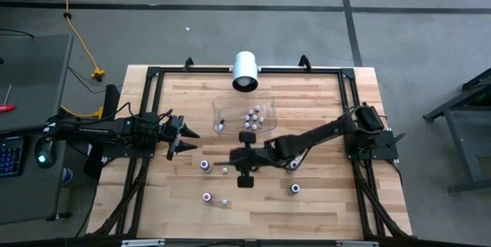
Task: Pick & Place food coloring
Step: Put the small green food coloring bottle into the transparent bin
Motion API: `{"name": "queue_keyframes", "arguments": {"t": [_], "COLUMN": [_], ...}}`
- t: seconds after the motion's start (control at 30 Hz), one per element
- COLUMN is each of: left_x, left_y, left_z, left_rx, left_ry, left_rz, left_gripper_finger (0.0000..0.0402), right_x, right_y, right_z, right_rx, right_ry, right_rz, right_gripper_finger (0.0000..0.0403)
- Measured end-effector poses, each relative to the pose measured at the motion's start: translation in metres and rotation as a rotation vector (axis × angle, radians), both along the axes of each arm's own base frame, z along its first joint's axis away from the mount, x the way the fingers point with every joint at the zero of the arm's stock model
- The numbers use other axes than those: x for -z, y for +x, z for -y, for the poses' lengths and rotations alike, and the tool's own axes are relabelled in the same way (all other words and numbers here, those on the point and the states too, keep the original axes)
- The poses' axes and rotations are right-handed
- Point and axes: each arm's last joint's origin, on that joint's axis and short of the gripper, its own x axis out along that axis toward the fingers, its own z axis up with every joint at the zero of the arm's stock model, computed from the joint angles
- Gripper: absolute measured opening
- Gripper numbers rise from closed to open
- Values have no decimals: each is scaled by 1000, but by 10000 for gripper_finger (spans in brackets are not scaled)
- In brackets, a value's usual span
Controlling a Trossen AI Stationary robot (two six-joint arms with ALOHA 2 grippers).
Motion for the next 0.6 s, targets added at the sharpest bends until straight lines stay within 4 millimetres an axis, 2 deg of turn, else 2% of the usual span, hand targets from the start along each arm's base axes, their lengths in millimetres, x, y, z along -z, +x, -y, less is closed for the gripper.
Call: {"name": "queue_keyframes", "arguments": {"t": [0.13, 0.27, 0.6], "left_x": [0, 0, 0], "left_y": [0, 0, 0], "left_z": [0, 0, 0], "left_rx": [0, 0, 0], "left_ry": [0, 0, 0], "left_rz": [0, 0, 0], "left_gripper_finger": [234, 234, 234], "right_x": [-26, -40, -31], "right_y": [4, 9, 11], "right_z": [17, 37, 92], "right_rx": [107, 198, 406], "right_ry": [-10, 9, 61], "right_rz": [3, 37, 15], "right_gripper_finger": [47, 44, 46]}}
